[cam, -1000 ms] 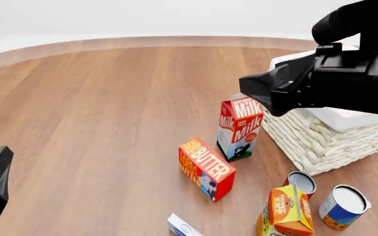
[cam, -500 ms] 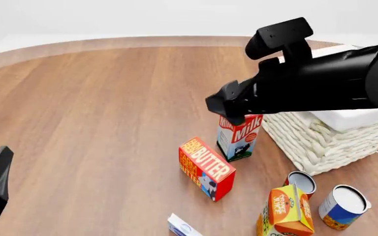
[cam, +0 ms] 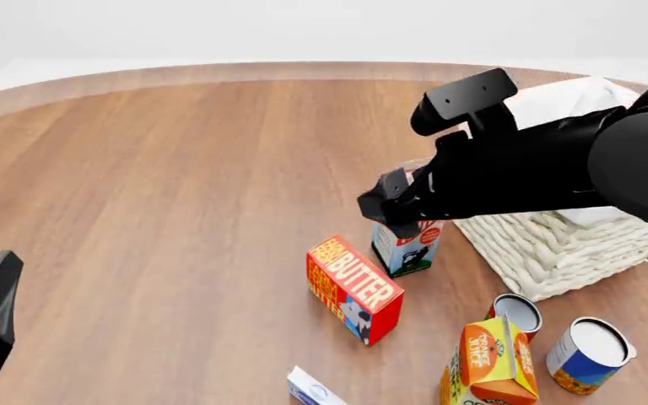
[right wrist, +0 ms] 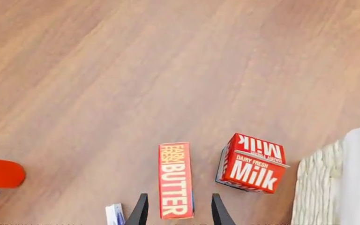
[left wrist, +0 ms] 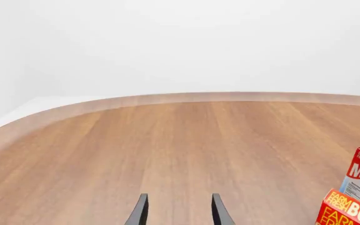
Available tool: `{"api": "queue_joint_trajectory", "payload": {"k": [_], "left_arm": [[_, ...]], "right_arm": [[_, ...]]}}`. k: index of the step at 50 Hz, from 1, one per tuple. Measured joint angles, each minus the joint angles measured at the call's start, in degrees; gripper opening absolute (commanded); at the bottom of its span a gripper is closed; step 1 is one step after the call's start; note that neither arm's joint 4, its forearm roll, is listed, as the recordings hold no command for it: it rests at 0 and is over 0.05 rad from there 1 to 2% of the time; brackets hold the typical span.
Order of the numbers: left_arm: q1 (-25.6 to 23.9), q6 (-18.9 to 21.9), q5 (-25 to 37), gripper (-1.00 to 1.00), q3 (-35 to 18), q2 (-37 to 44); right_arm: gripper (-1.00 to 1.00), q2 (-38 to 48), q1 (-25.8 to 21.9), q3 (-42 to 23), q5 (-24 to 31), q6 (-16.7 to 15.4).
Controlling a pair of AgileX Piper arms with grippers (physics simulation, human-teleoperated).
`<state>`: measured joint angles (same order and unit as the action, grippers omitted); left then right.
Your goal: Pick up the cream cheese box and the butter, and put them in the basket.
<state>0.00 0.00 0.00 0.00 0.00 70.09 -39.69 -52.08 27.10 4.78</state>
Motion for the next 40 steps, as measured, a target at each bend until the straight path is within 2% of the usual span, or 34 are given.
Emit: {"api": "queue_joint_trajectory", "payload": {"k": [40], "left_arm": [[0.0, 0.0, 0.0, 1.0, 0.0, 0.0]], "right_arm": [[1.0, 8.3, -4.3, 3.2, -5.3, 2.6]]}}
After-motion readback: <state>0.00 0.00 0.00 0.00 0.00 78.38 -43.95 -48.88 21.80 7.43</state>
